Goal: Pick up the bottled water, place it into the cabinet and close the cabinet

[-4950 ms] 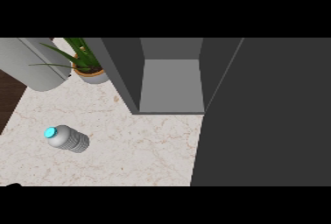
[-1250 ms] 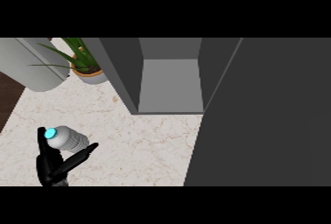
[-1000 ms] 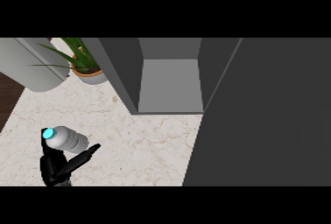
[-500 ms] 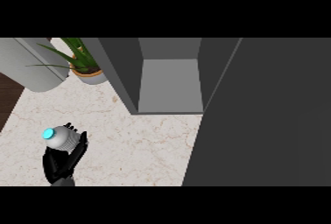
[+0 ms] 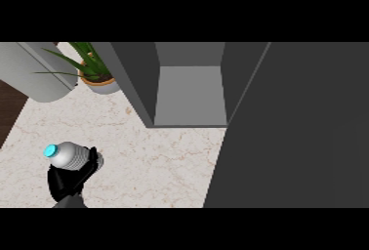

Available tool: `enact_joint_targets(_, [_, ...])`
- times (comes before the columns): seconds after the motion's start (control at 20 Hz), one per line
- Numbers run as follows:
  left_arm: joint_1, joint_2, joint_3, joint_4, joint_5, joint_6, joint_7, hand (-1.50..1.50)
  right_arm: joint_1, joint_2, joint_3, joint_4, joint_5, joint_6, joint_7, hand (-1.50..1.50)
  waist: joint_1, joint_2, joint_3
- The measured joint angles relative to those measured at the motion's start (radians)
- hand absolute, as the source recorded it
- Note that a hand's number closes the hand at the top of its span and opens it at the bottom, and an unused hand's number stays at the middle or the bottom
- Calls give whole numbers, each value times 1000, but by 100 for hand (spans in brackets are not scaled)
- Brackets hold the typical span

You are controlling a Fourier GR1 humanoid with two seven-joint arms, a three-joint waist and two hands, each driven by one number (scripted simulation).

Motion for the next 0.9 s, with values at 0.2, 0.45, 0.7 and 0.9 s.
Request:
enact_joint_targets(0.2, [-11, -13, -21, -9, 5, -26, -11, 150, -27, 5, 6, 2, 2, -7, 30, -150, 0, 0, 0])
enact_joint_targets(0.45, [2, -38, -153, -37, -71, -139, 23, 150, -42, 2, -1, 14, -6, -14, 14, -150, -3, -3, 0])
enact_joint_targets(0.7, [49, -59, -260, -138, -115, -173, 56, 150, -42, -6, -6, 10, -5, -21, 19, -150, 2, -3, 1])
enact_joint_targets(0.9, [97, -66, -318, -259, -119, -183, 141, 150, -36, -12, 15, 5, 0, -30, 22, -150, 5, -4, 1])
